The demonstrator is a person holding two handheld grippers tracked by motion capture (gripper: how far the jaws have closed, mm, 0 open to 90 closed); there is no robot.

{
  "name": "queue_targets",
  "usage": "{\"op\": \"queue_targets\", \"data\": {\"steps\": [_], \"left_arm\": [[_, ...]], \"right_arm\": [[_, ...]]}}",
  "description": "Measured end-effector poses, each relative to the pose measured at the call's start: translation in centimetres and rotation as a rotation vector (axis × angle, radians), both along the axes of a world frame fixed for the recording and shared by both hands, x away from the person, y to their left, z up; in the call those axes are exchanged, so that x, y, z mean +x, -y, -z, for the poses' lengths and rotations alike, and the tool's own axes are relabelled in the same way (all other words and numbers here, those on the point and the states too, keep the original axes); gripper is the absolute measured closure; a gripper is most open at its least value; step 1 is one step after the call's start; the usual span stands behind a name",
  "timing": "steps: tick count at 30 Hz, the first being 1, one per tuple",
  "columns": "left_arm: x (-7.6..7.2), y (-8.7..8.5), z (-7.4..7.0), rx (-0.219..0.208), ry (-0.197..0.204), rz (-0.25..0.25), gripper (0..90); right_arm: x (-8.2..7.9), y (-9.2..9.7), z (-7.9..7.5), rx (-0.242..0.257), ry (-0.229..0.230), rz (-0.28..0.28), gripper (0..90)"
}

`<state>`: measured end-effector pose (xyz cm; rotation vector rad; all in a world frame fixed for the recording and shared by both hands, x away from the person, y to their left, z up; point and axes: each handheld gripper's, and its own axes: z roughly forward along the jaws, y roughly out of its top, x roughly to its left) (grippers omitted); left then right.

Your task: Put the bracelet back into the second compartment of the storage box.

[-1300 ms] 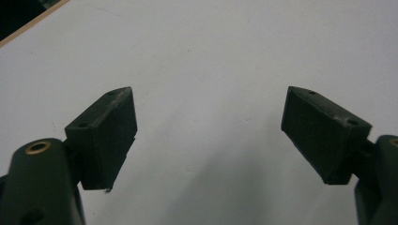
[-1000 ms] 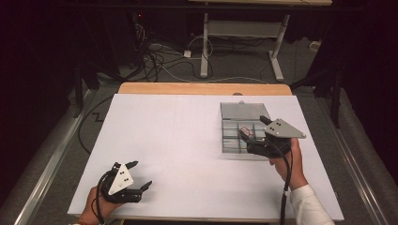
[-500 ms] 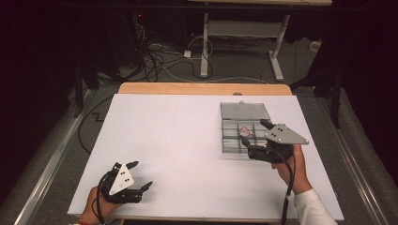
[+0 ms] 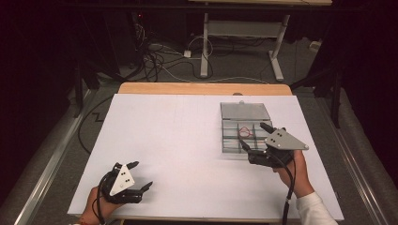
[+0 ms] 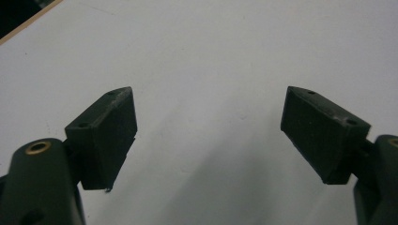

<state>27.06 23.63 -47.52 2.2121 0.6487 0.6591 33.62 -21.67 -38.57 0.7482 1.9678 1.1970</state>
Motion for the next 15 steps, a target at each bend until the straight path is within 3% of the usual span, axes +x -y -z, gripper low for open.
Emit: {"op": "queue_targets", "data": {"steps": [15], "left_arm": [[0.01,0.28,0.19,0.011,-0.008,0.011,17.8]], "right_arm": [[-0.89,0.50,0.74,-0.044,-0.002,-0.005,16.1]]}}
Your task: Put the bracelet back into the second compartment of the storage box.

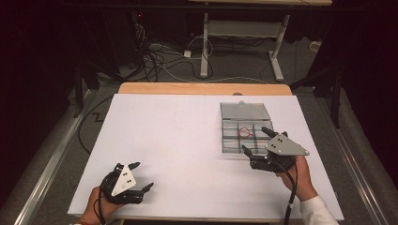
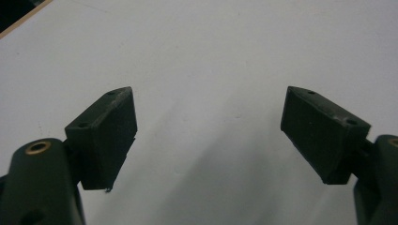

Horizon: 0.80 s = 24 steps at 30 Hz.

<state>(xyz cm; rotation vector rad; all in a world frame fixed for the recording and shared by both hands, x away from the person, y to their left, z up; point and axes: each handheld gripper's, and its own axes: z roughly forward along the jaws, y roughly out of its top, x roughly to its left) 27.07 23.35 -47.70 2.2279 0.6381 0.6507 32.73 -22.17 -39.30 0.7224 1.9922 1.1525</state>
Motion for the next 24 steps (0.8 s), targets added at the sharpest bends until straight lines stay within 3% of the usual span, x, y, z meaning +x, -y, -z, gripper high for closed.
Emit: {"op": "queue_targets", "data": {"steps": [12,24], "left_arm": [[0.0,0.2,0.1,0.007,-0.005,0.006,17.8],[0.0,0.5,0.2,0.021,-0.006,0.012,17.6]], "right_arm": [[-1.1,1.0,0.8,-0.040,-0.003,0.000,16.1],[-2.1,2.5,2.3,-0.074,-0.044,0.016,15.9]]}}
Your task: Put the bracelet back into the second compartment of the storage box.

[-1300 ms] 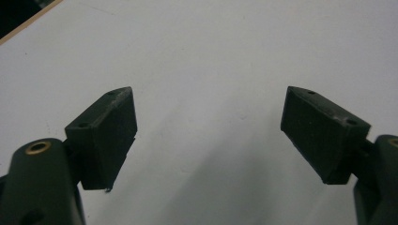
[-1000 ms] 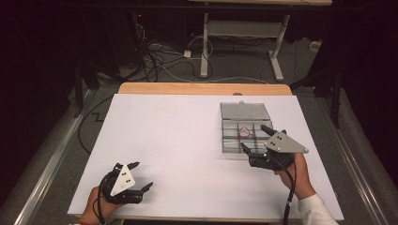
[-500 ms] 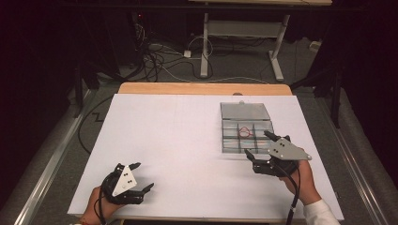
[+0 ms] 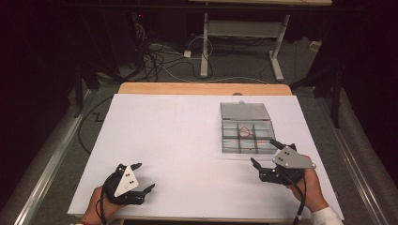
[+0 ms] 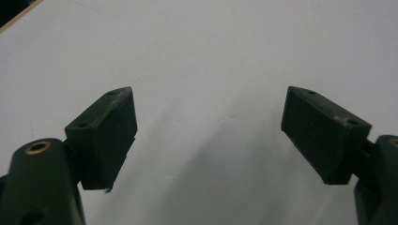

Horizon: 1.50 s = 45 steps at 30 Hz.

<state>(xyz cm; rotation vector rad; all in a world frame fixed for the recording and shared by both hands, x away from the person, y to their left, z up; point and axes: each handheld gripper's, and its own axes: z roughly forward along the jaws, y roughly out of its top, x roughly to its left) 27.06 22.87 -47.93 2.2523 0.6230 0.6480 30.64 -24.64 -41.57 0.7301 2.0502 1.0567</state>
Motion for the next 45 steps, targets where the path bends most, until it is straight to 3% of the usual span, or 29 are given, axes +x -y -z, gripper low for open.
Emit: {"op": "queue_targets", "data": {"steps": [11,31,38,45], "left_arm": [[0.0,0.1,0.0,0.003,-0.001,0.003,17.6],[0.1,0.4,0.1,0.001,-0.009,0.007,17.6],[0.3,0.4,0.0,0.002,-0.007,0.014,17.6],[0.5,0.5,0.1,0.010,0.001,0.016,17.6]], "right_arm": [[-0.8,1.2,1.2,-0.027,-0.021,0.016,16.1],[-2.0,4.6,3.2,-0.012,-0.063,0.074,16.1],[-2.2,6.3,4.8,0.000,-0.127,0.096,16.2],[-2.4,6.6,5.6,-0.021,-0.138,0.091,16.2]]}}
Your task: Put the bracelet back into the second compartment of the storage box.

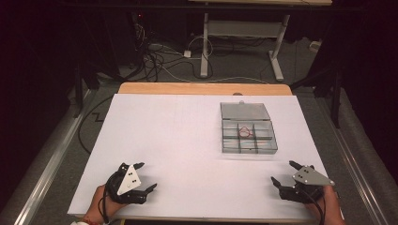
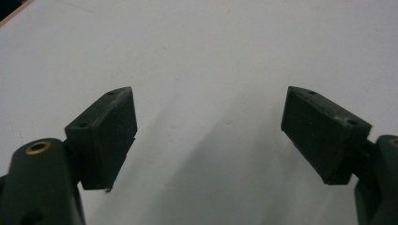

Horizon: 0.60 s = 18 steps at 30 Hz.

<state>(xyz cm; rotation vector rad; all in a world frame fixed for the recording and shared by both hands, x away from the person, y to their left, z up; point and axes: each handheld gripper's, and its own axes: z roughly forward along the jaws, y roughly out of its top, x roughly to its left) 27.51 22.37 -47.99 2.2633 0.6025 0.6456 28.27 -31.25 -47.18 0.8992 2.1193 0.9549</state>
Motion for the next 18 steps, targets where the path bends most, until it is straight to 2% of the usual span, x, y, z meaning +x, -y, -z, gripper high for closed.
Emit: {"op": "queue_targets", "data": {"steps": [9,13,18], "left_arm": [[-0.4,0.0,0.1,0.012,0.005,0.003,17.6],[-0.4,-0.2,-0.1,-0.003,0.015,-0.002,17.6],[-0.3,-0.1,0.0,0.000,-0.002,-0.003,17.6]], "right_arm": [[-0.3,-0.4,-0.7,0.013,0.026,-0.005,16.2],[-0.5,-0.7,-1.1,0.016,0.041,-0.009,16.2],[-0.4,-0.8,-1.2,0.016,0.049,-0.008,16.2]]}}
